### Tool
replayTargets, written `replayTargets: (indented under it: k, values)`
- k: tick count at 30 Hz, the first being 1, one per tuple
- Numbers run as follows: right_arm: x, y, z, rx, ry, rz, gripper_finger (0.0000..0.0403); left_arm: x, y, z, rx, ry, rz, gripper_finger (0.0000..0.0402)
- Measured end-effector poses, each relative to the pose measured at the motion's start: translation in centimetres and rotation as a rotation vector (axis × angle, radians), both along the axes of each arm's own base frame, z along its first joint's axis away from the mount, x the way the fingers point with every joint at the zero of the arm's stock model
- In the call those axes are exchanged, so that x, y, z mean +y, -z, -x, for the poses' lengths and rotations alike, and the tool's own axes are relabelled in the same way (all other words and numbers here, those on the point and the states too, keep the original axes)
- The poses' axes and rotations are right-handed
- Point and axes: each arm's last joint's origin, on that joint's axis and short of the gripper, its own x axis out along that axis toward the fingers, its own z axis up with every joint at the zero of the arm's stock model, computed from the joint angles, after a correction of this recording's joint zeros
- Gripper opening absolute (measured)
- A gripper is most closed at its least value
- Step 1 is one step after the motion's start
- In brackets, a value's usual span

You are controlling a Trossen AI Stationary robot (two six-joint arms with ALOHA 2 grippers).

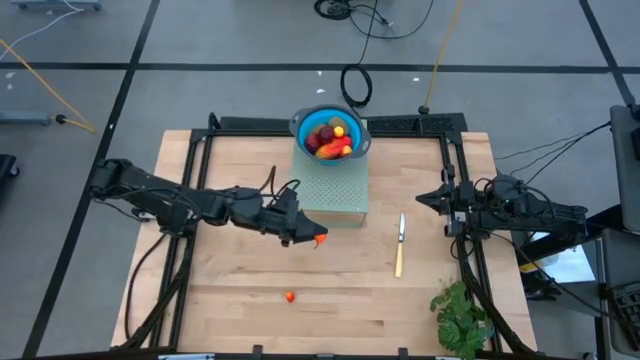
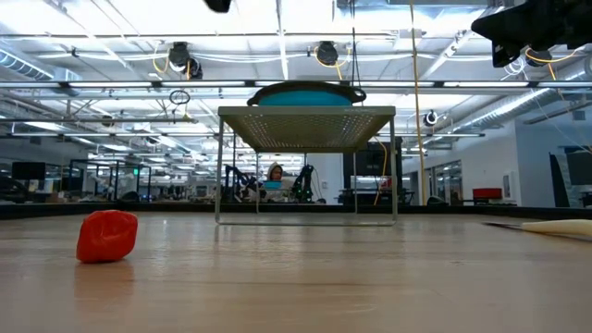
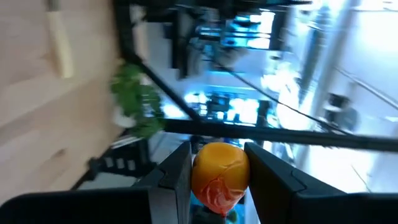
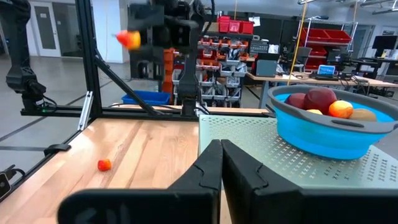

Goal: Pick & Place Fruit
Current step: Put the peach into the blue strainer bowl on the shelf

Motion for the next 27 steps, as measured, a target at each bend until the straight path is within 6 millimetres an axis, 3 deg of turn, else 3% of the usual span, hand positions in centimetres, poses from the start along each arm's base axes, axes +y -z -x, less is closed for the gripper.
replayTargets:
  k: [4,13,19,27]
  values:
    - [0.0,0.0,0.0,0.000,0.000,-0.001,0.0000,-0.1,-0.7,0.0,-0.075,0.004,-0.018,0.0124]
    - [0.0,0.0,0.0,0.000,0.000,-0.003,0.0000,0.0,-0.1,0.0,-0.026,0.006,-0.061,0.0124]
    - [0.0,0.0,0.0,0.000,0.000,0.000,0.0000,-0.1,0.8,0.1,0.007,0.032,-0.389,0.0124]
    - [0.0,0.0,0.0,0.001,0.000,0.019,0.0000,0.2,0.7,0.1,0.008,-0.126,-0.795,0.0124]
